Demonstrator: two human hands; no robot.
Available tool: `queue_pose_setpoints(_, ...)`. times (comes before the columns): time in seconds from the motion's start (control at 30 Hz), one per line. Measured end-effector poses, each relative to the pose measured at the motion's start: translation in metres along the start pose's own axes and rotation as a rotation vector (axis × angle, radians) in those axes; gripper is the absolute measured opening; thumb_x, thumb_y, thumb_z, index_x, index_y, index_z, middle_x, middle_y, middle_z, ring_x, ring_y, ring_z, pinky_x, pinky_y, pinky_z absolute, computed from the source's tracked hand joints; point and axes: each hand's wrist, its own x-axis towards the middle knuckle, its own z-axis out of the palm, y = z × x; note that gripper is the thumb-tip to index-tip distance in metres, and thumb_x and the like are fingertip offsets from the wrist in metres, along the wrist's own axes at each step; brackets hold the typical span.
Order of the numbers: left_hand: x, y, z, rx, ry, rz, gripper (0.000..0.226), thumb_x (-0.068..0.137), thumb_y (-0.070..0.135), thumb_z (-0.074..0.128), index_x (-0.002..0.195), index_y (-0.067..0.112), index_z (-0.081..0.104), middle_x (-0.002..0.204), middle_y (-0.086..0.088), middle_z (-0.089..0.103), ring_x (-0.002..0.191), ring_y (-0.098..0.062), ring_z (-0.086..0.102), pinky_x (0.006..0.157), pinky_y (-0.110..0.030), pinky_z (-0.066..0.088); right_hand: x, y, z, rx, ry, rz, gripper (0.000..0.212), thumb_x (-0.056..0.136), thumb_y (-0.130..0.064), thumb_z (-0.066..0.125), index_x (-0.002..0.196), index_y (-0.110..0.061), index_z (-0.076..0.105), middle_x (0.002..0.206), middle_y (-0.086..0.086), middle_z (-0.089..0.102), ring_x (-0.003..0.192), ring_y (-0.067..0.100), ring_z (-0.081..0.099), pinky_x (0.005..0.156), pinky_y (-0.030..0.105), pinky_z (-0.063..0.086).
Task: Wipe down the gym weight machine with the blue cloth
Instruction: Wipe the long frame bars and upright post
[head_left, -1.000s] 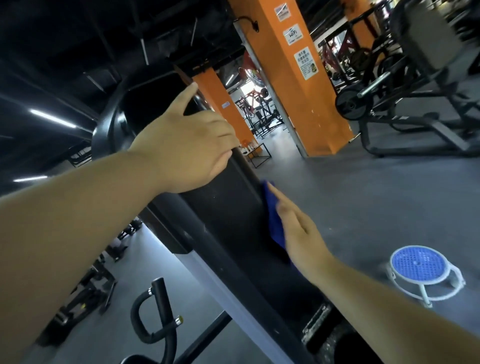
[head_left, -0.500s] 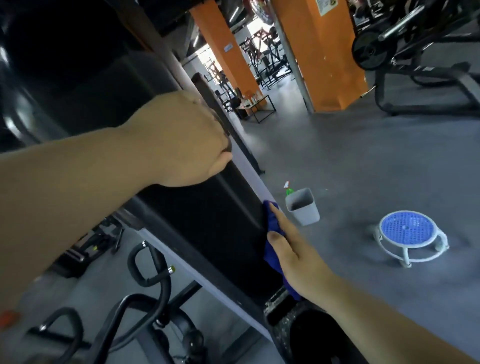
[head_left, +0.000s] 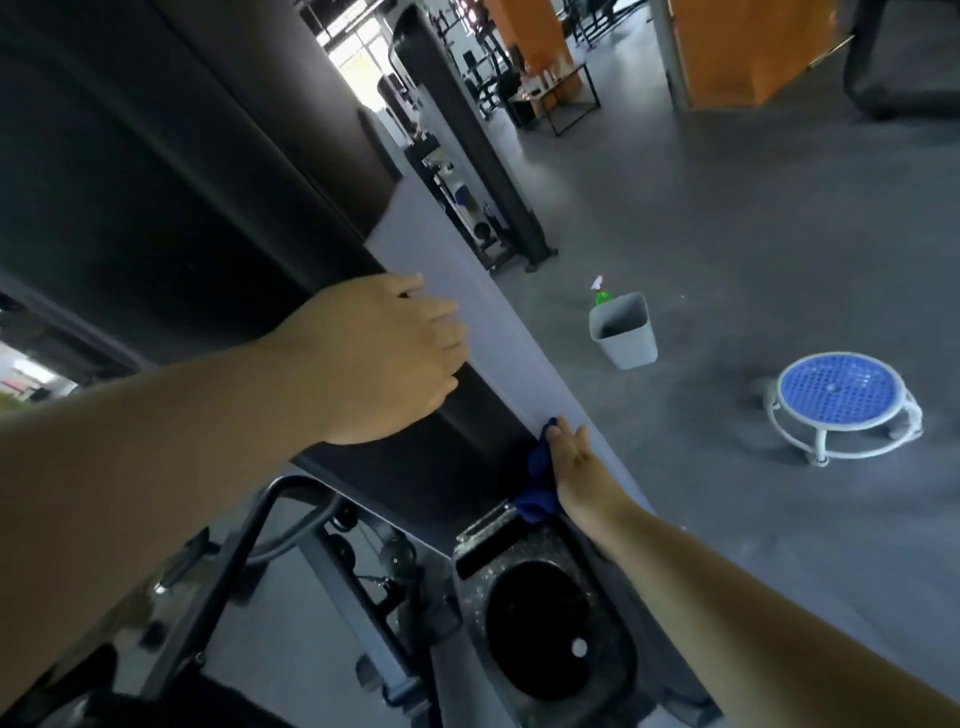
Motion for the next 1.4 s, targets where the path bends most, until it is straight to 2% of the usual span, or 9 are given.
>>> queue_pose_setpoints(0.07, 0.002, -0.002, 0.003, -0.022, -0.018, 0.029, 0.059, 0.099, 0.033, 0.017, 0.120, 0.013, 0.068, 0.125, -0.007, 0.066, 0.122, -0.025, 0.058, 0.106, -0.047, 0.042, 0.004, -0.002, 0.004, 0.003, -0.034, -0.027, 0.048, 0.106, -0.034, 0.029, 0.151, -0.016, 0.026, 0.133, -0.005, 0.045, 0.115, 0.023, 0.051, 0.097, 0.036, 0.039)
queue_pose_setpoints(0.23, 0.024, 0.021, 0.009, -0.069, -0.051, 0.060, 0.053, 0.097, 0.034, 0.024, 0.130, 0.017, 0.061, 0.136, -0.002, 0.059, 0.134, -0.021, 0.047, 0.109, -0.042, 0.037, 0.002, -0.030, 0.019, 0.054, -0.144, -0.305, 0.061, 0.105, -0.037, 0.035, 0.157, -0.031, 0.003, 0.161, -0.020, -0.006, 0.145, -0.005, -0.008, 0.119, 0.023, -0.001)
queue_pose_setpoints(0.4, 0.039, 0.038, 0.032, -0.208, -0.007, 0.070, 0.048, 0.094, 0.029, 0.033, 0.102, 0.008, 0.075, 0.109, -0.010, 0.073, 0.107, -0.028, 0.067, 0.088, -0.045, 0.053, 0.008, 0.037, -0.006, 0.082, -0.027, -0.156, 0.055, 0.106, -0.028, 0.037, 0.155, -0.020, 0.016, 0.163, -0.008, 0.005, 0.147, -0.001, 0.006, 0.098, -0.008, 0.002)
queue_pose_setpoints(0.77, 0.078, 0.073, 0.062, -0.184, -0.037, 0.205, 0.036, 0.085, 0.028, 0.053, 0.107, 0.010, 0.075, 0.121, -0.009, 0.069, 0.114, -0.026, 0.065, 0.091, -0.049, 0.052, 0.018, 0.085, -0.018, 0.255, -0.093, -0.092, 0.064, 0.102, -0.031, 0.048, 0.155, -0.030, 0.013, 0.159, -0.021, 0.004, 0.144, -0.007, 0.003, 0.116, 0.016, 0.008)
queue_pose_setpoints(0.93, 0.092, 0.091, 0.064, -0.172, -0.192, 0.211, 0.052, 0.094, 0.036, 0.028, 0.131, 0.021, 0.062, 0.144, 0.000, 0.052, 0.136, -0.018, 0.046, 0.108, -0.046, 0.038, 0.034, 0.155, -0.034, 0.283, 0.107, 0.188, 0.054, 0.103, -0.032, 0.047, 0.154, -0.026, 0.028, 0.155, -0.008, 0.032, 0.142, 0.012, 0.030, 0.113, 0.027, 0.029)
queue_pose_setpoints(1.07, 0.102, 0.107, 0.062, -0.082, -0.440, 0.277, 0.054, 0.104, 0.042, 0.008, 0.156, 0.029, 0.010, 0.165, 0.007, -0.001, 0.151, -0.012, -0.005, 0.121, -0.040, 0.000, 0.039, 0.180, -0.027, 0.425, 0.173, 0.334, 0.028, 0.087, -0.044, 0.054, 0.111, -0.028, 0.054, 0.106, 0.012, 0.062, 0.099, 0.038, 0.060, 0.069, 0.037, 0.050)
queue_pose_setpoints(1.2, 0.118, 0.116, 0.062, -0.132, -0.483, 0.283, 0.055, 0.105, 0.044, 0.012, 0.157, 0.028, 0.004, 0.164, 0.008, -0.007, 0.150, -0.011, -0.008, 0.121, -0.038, -0.001, 0.034, 0.138, -0.007, 0.443, 0.061, 0.050, 0.062, 0.089, -0.048, 0.058, 0.147, -0.042, 0.035, 0.159, -0.010, 0.028, 0.140, 0.008, 0.033, 0.113, 0.031, 0.026)
queue_pose_setpoints(1.3, 0.128, 0.121, 0.065, -0.151, -0.548, 0.293, 0.054, 0.105, 0.044, 0.012, 0.156, 0.030, 0.004, 0.163, 0.012, -0.006, 0.150, -0.009, -0.010, 0.121, -0.038, -0.003, 0.023, 0.156, -0.014, 0.287, 0.114, -0.094, 0.056, 0.100, -0.034, 0.052, 0.151, -0.032, 0.030, 0.158, -0.018, 0.022, 0.144, -0.006, 0.018, 0.118, 0.017, 0.016)
queue_pose_setpoints(1.4, 0.134, 0.127, 0.070, -0.175, -0.570, 0.293, 0.053, 0.105, 0.045, 0.011, 0.156, 0.033, 0.006, 0.163, 0.014, -0.005, 0.149, -0.006, -0.009, 0.120, -0.038, -0.005, 0.020, 0.207, -0.028, 0.268, 0.255, 0.131, 0.052, 0.102, -0.033, 0.049, 0.151, -0.028, 0.032, 0.156, -0.012, 0.031, 0.143, 0.004, 0.029, 0.119, 0.027, 0.023)
